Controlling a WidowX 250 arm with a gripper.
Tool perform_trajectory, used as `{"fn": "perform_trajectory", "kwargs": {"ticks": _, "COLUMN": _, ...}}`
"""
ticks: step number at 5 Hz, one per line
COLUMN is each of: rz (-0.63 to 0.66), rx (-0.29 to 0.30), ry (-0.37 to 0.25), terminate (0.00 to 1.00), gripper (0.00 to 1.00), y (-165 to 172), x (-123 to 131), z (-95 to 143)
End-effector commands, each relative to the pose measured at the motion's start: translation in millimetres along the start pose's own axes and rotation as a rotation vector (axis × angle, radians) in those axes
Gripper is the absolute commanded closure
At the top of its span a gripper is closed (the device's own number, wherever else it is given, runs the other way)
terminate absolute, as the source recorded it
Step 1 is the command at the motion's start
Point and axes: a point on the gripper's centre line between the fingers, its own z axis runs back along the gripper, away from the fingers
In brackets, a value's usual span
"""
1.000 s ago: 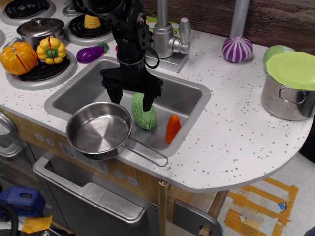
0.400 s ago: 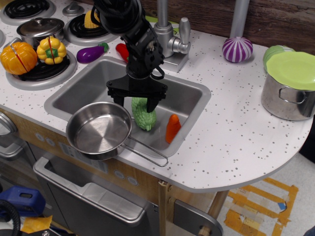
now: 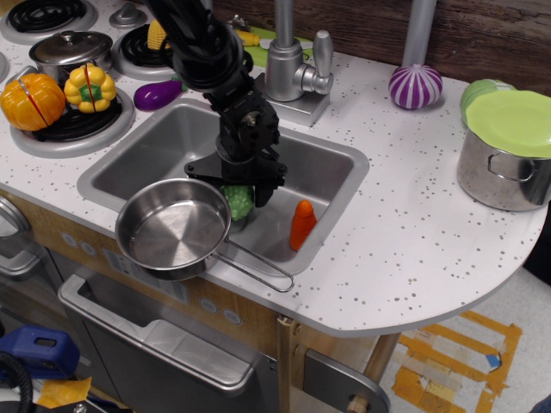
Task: Put green squash in pot or pan
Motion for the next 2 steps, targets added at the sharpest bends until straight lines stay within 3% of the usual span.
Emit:
{"fn": "perform_trajectory", "kwargs": {"ticks": 1, "rz": 0.006, "rx": -0.015, "ry": -0.055, "terminate": 0.0, "gripper": 0.0, "y": 1.4, "x": 9.1, "z": -1.4}}
{"fn": "perform_trajectory", "kwargs": {"ticks": 2, "rz": -0.001, "rx": -0.007, "ry": -0.049, "terminate": 0.0, "gripper": 1.0, "y": 3.0, "x": 11.6, "z": -2.9}}
